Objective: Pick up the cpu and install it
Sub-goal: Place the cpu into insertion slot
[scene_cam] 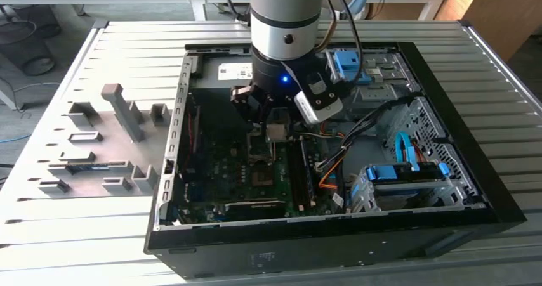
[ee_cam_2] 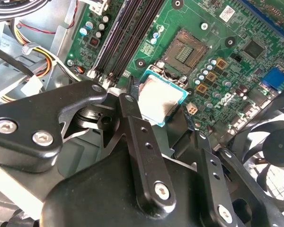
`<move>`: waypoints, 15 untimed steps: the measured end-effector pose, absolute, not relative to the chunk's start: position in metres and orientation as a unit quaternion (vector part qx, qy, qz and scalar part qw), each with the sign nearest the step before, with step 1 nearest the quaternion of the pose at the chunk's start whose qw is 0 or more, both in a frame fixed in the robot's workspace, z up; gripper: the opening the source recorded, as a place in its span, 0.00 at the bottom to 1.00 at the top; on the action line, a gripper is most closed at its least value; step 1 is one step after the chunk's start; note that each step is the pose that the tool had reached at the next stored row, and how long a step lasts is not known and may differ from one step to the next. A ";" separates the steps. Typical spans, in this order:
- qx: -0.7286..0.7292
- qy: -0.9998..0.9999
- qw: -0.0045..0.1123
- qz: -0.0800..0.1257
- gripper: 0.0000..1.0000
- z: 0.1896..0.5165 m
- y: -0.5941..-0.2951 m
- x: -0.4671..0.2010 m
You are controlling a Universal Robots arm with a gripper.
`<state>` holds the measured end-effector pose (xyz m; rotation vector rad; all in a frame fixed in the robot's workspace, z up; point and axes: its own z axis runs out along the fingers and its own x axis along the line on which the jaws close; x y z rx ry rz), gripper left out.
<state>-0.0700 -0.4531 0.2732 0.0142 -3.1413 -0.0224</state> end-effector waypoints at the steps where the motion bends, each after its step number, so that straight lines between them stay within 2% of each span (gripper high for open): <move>1: 0.005 -1.000 0.000 -0.007 0.47 0.273 -0.453 -0.070; 15: 0.005 -1.000 0.000 -0.007 0.47 0.264 -0.453 -0.070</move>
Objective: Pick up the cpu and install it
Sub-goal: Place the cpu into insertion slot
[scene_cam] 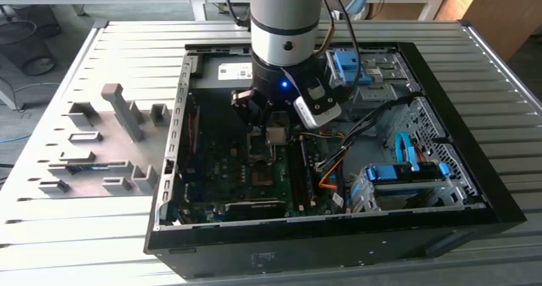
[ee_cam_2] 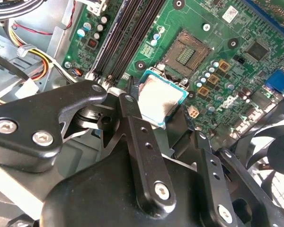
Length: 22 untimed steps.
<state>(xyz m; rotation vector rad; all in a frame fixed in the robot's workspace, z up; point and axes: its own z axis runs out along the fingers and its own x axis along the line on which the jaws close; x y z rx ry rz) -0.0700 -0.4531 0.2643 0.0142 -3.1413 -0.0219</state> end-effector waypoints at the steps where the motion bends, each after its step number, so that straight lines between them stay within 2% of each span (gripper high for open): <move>1: 0.005 -1.000 0.000 -0.007 0.47 0.263 -0.453 -0.070; 10: 0.005 -1.000 0.000 -0.004 0.47 0.248 -0.453 -0.070; 15: 0.004 -1.000 0.000 0.016 0.47 0.246 -0.453 -0.071; 22: 0.005 -1.000 0.000 0.017 0.47 0.234 -0.463 -0.081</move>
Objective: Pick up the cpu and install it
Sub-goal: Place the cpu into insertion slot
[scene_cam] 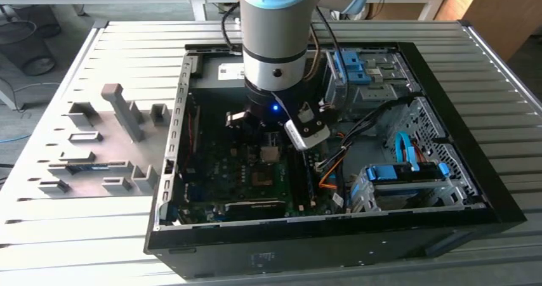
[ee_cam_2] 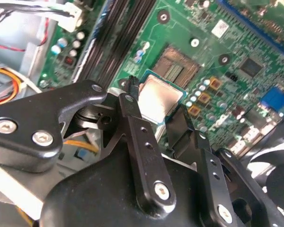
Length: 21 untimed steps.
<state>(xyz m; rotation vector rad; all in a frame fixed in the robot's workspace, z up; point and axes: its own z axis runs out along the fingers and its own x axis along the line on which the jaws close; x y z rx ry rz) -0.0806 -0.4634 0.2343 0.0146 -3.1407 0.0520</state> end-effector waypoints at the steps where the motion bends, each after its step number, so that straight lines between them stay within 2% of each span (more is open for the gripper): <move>1: 0.005 -1.000 0.000 0.016 0.47 0.232 -0.466 -0.082; 6: 0.005 -1.000 0.000 0.016 0.47 0.223 -0.474 -0.084; 21: 0.016 -1.000 0.000 0.016 0.47 0.201 -0.475 -0.092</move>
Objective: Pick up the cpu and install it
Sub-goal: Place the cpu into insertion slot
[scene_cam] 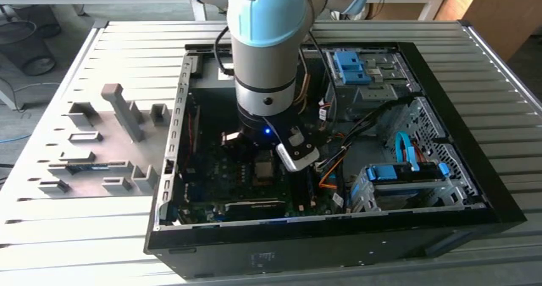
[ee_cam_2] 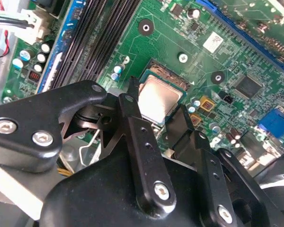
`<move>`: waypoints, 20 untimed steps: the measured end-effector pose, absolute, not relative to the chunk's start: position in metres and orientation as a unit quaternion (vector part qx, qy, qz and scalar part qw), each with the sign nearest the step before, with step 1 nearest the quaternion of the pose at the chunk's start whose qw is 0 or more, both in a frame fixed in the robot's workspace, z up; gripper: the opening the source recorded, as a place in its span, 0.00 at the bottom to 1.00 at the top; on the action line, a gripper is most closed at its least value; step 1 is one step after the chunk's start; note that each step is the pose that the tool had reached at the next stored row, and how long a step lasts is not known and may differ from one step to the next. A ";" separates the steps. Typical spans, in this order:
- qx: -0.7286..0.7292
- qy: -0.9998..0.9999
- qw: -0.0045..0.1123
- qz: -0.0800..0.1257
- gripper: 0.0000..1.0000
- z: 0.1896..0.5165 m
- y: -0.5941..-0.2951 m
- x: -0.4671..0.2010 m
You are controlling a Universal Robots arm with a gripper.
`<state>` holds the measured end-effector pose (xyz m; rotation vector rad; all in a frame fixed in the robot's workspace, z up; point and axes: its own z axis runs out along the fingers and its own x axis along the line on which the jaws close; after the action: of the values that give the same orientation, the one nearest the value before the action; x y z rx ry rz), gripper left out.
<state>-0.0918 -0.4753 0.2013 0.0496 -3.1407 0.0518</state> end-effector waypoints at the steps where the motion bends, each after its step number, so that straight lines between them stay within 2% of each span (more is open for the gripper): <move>1: 0.016 -1.000 0.000 0.017 0.47 0.200 -0.475 -0.092; 20: -0.007 -1.000 0.001 0.021 0.47 0.191 -0.479 -0.095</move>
<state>-0.0954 -0.4790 0.1914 -0.0215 -3.1398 0.0652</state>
